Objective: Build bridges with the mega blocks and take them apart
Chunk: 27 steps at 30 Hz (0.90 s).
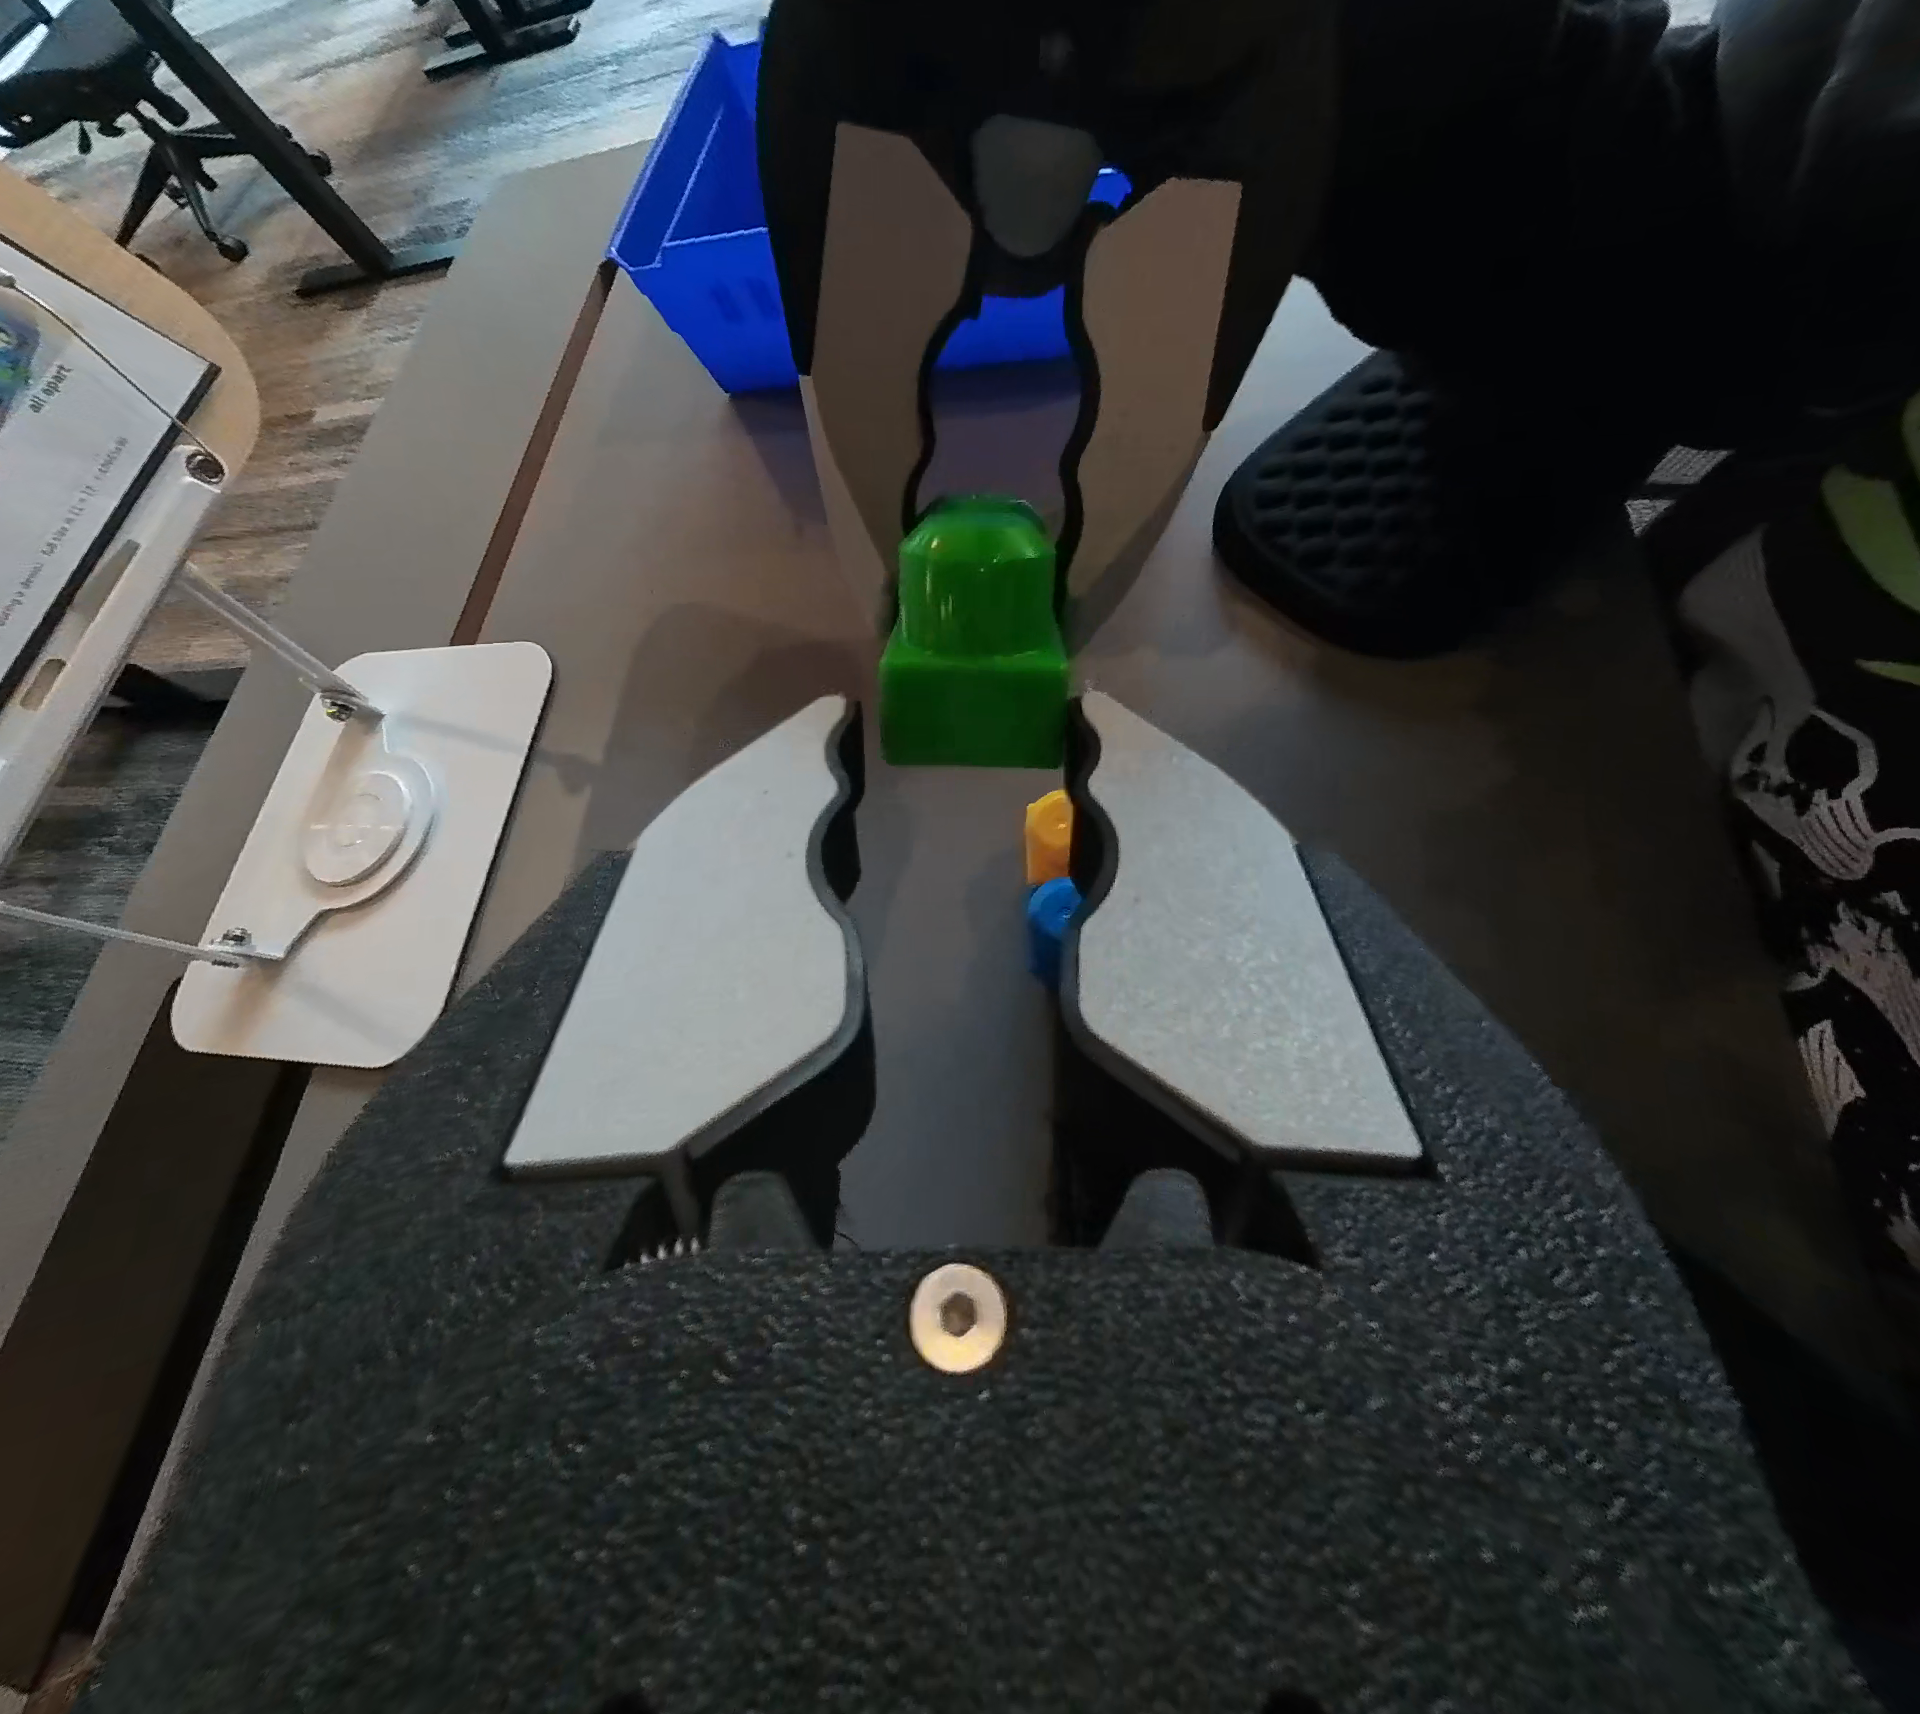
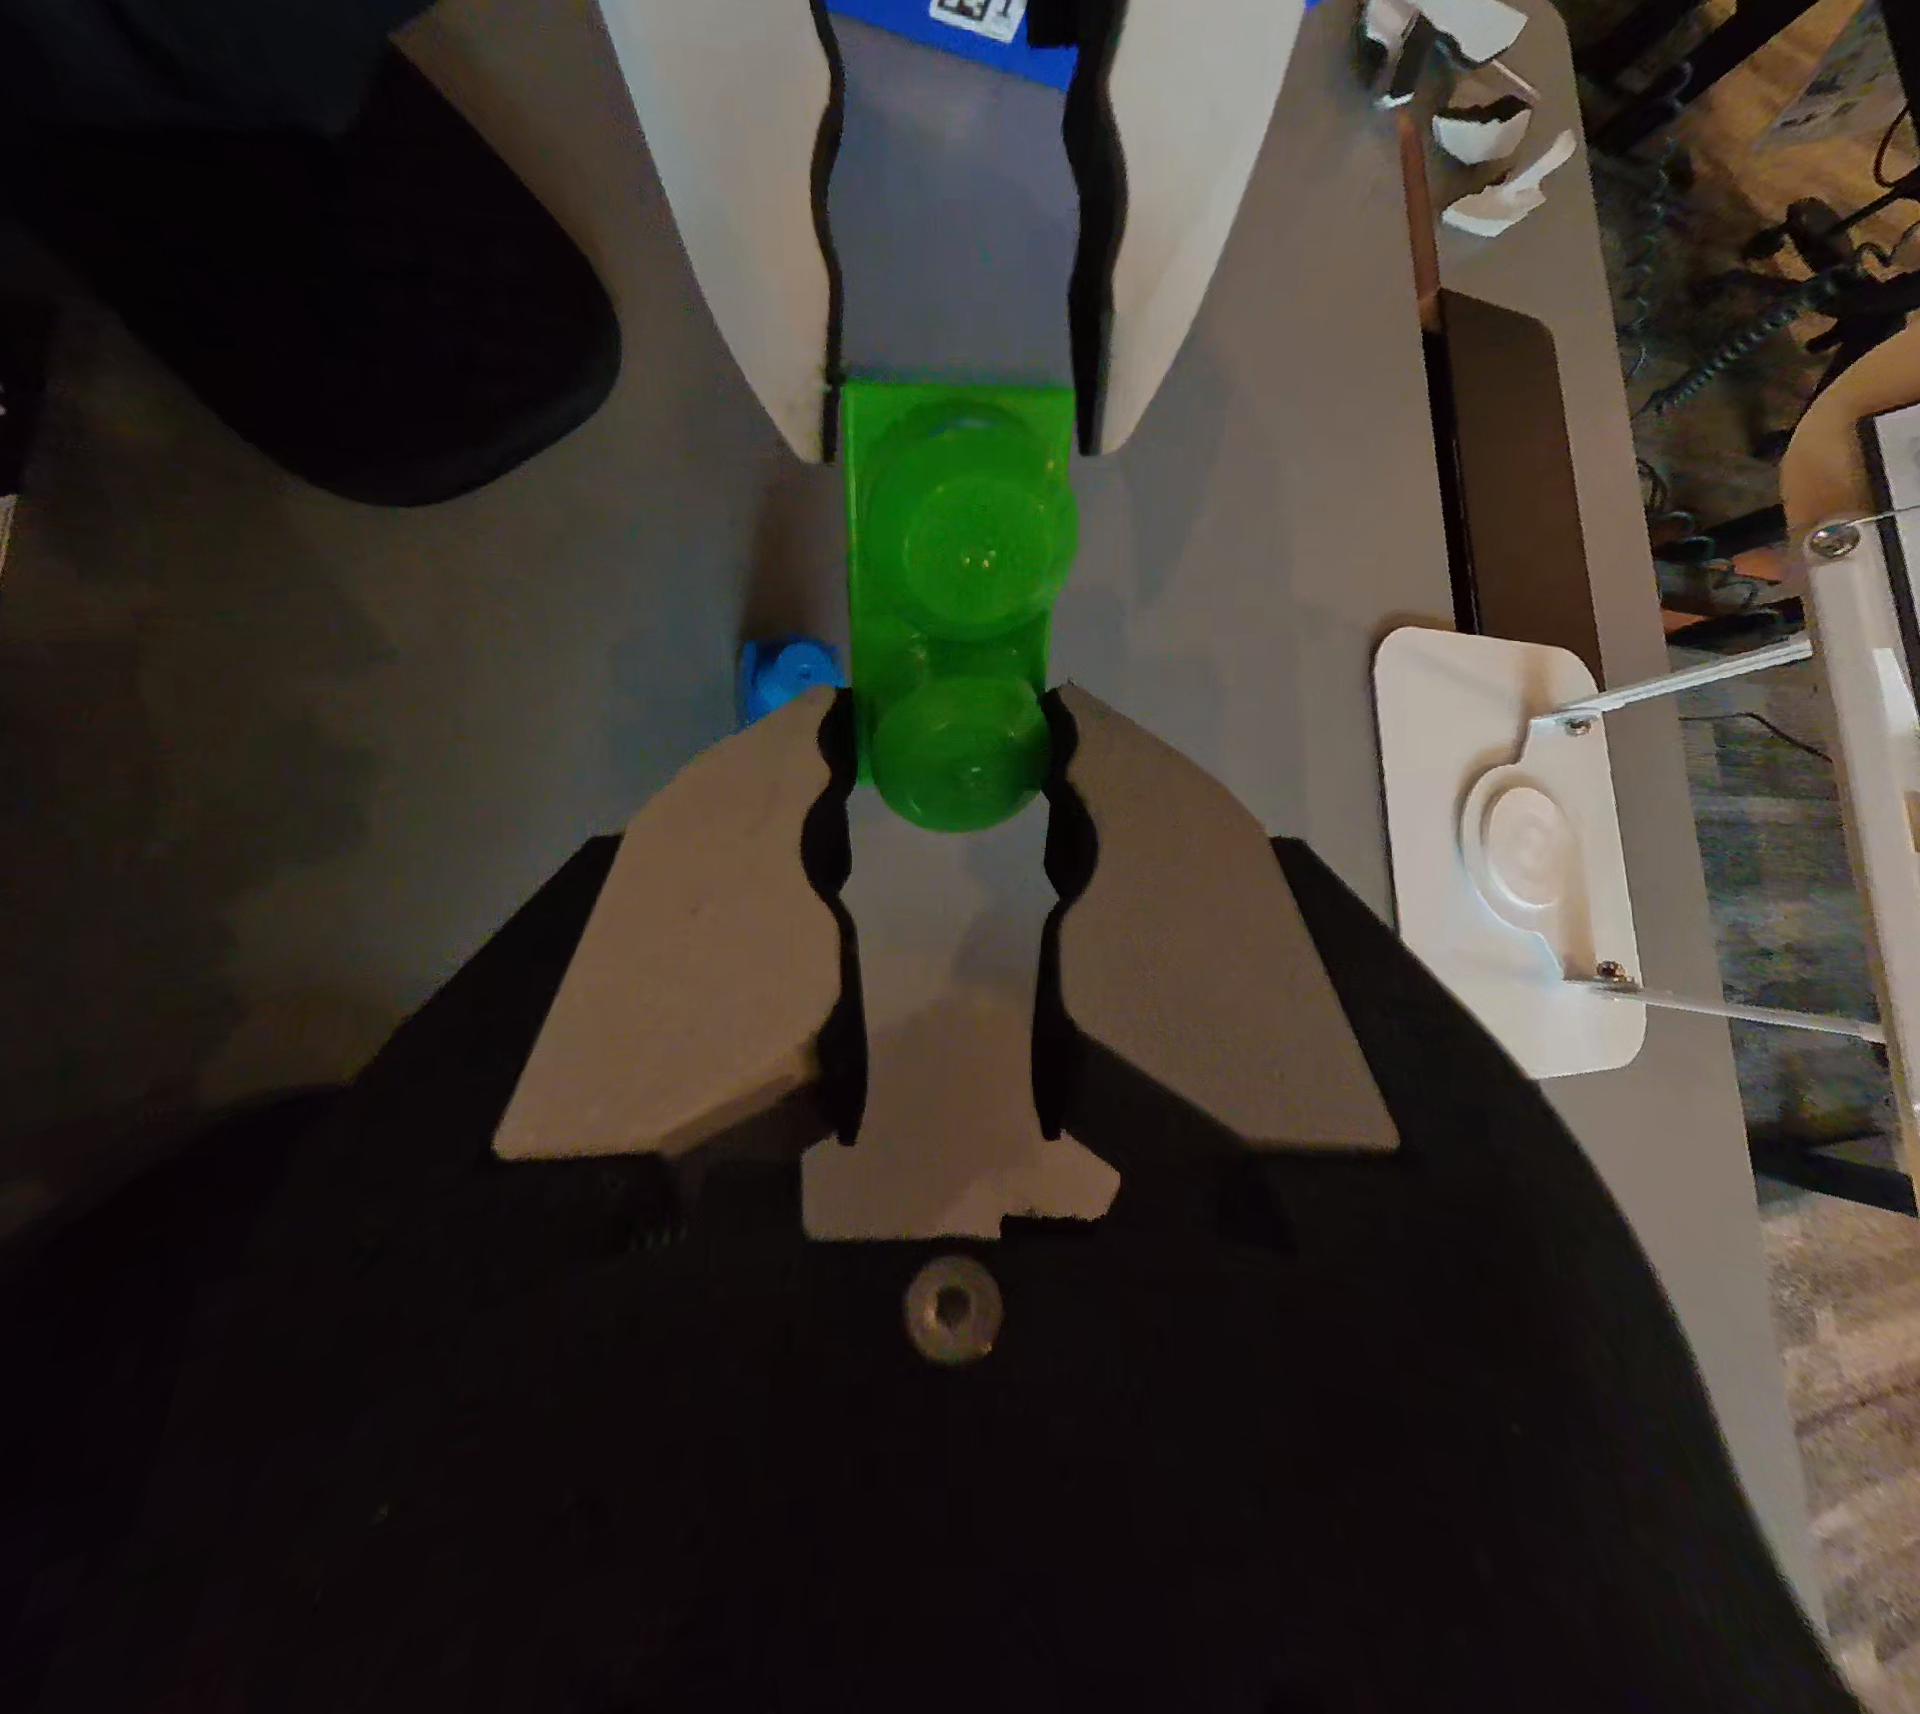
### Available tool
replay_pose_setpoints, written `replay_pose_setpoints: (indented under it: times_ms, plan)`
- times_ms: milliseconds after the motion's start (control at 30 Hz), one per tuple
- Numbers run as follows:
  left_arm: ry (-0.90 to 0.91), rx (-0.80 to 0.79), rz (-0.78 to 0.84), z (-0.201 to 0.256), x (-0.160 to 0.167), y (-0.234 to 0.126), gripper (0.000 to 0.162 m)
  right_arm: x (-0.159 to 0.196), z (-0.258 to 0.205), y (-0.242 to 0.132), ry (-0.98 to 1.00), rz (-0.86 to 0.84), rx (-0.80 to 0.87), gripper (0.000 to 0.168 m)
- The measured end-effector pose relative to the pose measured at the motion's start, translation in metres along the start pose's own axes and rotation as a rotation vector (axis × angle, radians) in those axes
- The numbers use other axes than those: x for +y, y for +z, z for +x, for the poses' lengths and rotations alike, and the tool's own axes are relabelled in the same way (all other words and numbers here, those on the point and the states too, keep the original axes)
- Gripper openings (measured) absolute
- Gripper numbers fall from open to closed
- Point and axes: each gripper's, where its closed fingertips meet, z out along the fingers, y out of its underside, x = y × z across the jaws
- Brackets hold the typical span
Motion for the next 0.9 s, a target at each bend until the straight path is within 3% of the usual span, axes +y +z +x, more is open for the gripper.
replay_pose_setpoints:
  times_ms: [300,433,567,900]
  plan:
    - [0.084,0.005,-0.046,0.007,0.003,0.007,0.034,0.007,-0.004,0.001,-0.012,-0.056,-0.01,0.033]
    - [0.05,0.003,0.063,0.001,-0.01,0.004,0.034,0.002,0.005,-0.006,0.022,-0.004,0.034,0.036]
    - [0.006,0.013,0.162,-0.005,-0.017,0.001,0.034,-0.008,0.014,-0.017,0.048,0.051,0.069,0.053]
    - [0.039,0.03,0.195,0.0,-0.023,0.0,0.034,-0.026,0.007,-0.017,0.034,0.097,0.004,0.044]
